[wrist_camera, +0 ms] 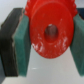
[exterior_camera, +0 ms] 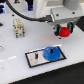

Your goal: Insert the blue gear onto the right peg, followed by the red gear

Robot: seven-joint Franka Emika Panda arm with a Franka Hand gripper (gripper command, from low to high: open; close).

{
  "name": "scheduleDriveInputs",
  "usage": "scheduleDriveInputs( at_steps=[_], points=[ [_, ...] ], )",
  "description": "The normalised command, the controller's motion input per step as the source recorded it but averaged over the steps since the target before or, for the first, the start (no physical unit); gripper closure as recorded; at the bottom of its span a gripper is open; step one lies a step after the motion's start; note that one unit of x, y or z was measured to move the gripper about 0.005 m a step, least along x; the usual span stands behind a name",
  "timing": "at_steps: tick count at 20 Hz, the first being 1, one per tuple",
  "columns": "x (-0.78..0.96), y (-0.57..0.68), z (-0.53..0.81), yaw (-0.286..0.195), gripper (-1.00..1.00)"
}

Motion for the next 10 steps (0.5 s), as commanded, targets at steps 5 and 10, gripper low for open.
scheduleDriveInputs(
  at_steps=[5,10],
  points=[
    [0.66,-0.27,0.27,0.000,1.00],
    [0.66,-0.28,0.18,0.000,1.00]
  ],
)
